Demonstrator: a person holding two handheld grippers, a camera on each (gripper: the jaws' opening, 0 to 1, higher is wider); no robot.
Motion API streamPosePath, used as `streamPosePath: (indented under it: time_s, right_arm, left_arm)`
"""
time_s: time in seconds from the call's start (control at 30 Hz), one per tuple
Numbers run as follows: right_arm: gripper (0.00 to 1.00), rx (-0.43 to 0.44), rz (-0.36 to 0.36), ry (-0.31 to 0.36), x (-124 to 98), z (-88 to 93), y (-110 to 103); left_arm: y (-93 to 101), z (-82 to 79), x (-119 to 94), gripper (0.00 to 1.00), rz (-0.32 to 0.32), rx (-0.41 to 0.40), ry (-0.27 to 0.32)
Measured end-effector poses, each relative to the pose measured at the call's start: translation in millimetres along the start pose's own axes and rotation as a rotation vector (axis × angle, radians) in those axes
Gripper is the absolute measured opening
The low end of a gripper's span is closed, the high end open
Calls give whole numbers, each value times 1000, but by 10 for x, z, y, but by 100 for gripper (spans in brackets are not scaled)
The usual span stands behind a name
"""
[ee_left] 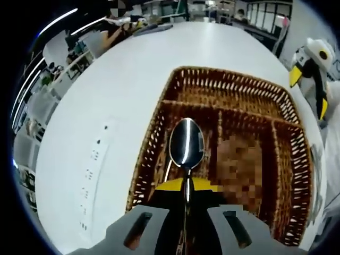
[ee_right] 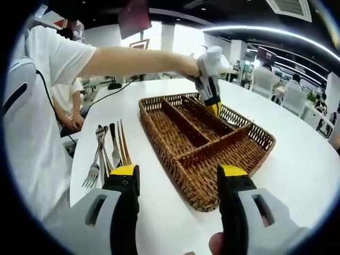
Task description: Arrange the knives, forks, and spoons in their matching storage slots by inserting each utensil handle-first until every utensil is classified and aligned in the correct compartment
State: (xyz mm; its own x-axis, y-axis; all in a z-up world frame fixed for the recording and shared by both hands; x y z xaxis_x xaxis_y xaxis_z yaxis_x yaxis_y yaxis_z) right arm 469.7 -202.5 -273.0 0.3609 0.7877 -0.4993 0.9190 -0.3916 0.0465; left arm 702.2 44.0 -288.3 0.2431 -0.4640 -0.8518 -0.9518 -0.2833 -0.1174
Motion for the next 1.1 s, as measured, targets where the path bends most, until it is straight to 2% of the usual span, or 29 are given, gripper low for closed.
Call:
streamPosePath:
  time_s: [0.37,0.43,0.47,0.5,0.53,0.6,0.67,0.87,1.0,1.1]
  right_arm:
    - [61,2,0,-4,-2,15,-4]
    - [61,2,0,-6,-4,21,-5]
    - [61,4,0,-6,-4,25,-3]
    - [61,4,-1,-7,-4,29,-1]
    - [61,5,0,-8,-4,33,3]
    - [61,7,0,-7,-3,35,6]
    - [61,6,-1,-8,-2,36,8]
    - [61,11,-1,-11,11,56,18]
    - [61,12,-5,-11,21,59,6]
    - [61,12,-4,-13,21,60,4]
  left_arm:
    - [-20,7,78,2,15,-1,1]
    - [-22,34,112,2,24,8,-15]
    - [-35,71,141,2,18,29,-52]
    - [-40,79,144,2,16,33,-60]
    - [-39,43,134,2,27,1,-5]
    - [-47,51,126,2,21,21,-23]
    - [-17,52,132,2,39,41,-21]
    - [9,27,132,2,35,102,-39]
    - [39,-1,140,2,38,171,-53]
    - [52,-19,131,2,42,188,-53]
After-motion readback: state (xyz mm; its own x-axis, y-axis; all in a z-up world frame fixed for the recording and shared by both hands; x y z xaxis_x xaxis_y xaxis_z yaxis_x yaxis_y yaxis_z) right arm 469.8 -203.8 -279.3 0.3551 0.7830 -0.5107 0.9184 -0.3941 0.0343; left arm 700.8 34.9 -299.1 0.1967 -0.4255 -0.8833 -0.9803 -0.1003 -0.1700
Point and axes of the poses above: the point that each gripper's makers call its tool centre point, and the gripper's own axes: x roughly forward along the fingers, y roughly to its right, z roughly out of its underside, the point moved 10 cm from there along -x, roughly backward along the fingers, and after that the axes turned 5 degrees about -z, right-handed, at the moved point
